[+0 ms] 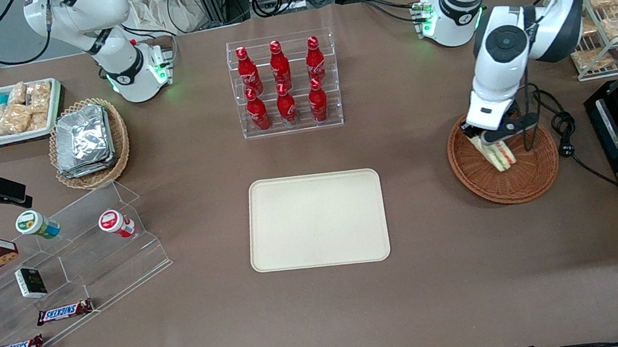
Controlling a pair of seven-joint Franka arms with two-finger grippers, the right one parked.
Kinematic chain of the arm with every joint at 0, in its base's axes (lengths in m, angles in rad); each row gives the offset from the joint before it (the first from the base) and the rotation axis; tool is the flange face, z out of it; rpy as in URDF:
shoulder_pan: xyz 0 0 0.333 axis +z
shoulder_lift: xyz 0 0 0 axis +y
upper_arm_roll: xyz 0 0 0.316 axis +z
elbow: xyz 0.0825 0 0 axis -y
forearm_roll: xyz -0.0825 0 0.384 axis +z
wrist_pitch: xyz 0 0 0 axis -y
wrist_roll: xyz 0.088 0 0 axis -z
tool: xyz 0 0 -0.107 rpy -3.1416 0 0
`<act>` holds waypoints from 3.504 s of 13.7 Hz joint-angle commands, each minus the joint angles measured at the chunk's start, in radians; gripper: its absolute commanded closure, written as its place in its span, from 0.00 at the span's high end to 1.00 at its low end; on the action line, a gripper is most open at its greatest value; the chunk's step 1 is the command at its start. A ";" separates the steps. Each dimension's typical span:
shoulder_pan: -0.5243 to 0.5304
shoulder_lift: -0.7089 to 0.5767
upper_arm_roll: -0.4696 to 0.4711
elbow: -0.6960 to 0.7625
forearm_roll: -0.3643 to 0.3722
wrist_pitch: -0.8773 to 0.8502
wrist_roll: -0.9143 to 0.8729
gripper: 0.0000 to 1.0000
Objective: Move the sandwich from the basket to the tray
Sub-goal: 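Lift the sandwich and carry it with the left gripper over the tray, then lower the sandwich onto the tray and open the left gripper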
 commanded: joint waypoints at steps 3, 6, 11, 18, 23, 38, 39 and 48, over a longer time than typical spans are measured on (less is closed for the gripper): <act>-0.082 -0.014 -0.011 0.062 -0.111 -0.011 0.232 0.14; -0.154 0.005 -0.013 0.125 -0.275 -0.012 0.389 0.17; -0.276 0.163 -0.013 0.283 -0.371 -0.012 0.380 0.17; -0.369 0.426 -0.010 0.516 -0.353 -0.003 0.314 0.21; -0.405 0.562 -0.005 0.622 -0.259 0.023 0.239 0.21; -0.422 0.688 -0.005 0.730 -0.113 0.023 0.075 0.98; -0.422 0.687 -0.005 0.741 -0.113 0.022 0.072 1.00; -0.409 0.654 0.056 1.013 -0.115 -0.271 -0.132 1.00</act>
